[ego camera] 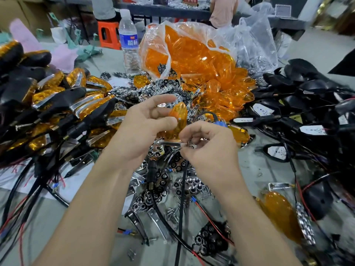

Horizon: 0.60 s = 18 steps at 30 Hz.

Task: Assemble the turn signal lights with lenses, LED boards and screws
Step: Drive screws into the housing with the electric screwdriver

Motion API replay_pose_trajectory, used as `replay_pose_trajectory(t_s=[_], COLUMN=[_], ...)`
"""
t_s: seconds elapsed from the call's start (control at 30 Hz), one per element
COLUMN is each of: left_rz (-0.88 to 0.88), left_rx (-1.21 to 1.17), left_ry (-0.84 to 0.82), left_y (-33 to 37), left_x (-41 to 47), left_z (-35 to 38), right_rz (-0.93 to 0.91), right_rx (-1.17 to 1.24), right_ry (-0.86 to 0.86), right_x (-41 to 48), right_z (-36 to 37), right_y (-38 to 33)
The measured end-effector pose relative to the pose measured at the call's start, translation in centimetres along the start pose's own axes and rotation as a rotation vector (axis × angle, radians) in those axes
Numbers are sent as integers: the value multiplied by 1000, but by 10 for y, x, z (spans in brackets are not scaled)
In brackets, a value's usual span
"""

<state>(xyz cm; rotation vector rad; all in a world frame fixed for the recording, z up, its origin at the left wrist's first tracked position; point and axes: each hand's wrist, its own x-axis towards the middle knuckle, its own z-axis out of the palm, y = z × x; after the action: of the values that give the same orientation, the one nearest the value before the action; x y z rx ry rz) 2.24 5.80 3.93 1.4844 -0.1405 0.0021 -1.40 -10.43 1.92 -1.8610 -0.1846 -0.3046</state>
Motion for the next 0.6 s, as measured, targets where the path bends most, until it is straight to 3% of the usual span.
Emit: replay_pose_trajectory(t_s=[0.13,0.3,0.43,0.6], left_rz=[-44,-125,-136,-121], left_rx=[-58,-112,-115,-104], left_ry=[105,177,137,112], left_y=[0,1,3,3], left_x=[-1,-3,-5,-8], left_z=[7,12,17,22], right_rz=[-29,97,147,112], right_rx=[-198,20,200,162], right_ry=[51,71,72,163], right_x=[1,7,7,6], right_z=[-10,-20,-18,-11], right_y=[3,7,7,7])
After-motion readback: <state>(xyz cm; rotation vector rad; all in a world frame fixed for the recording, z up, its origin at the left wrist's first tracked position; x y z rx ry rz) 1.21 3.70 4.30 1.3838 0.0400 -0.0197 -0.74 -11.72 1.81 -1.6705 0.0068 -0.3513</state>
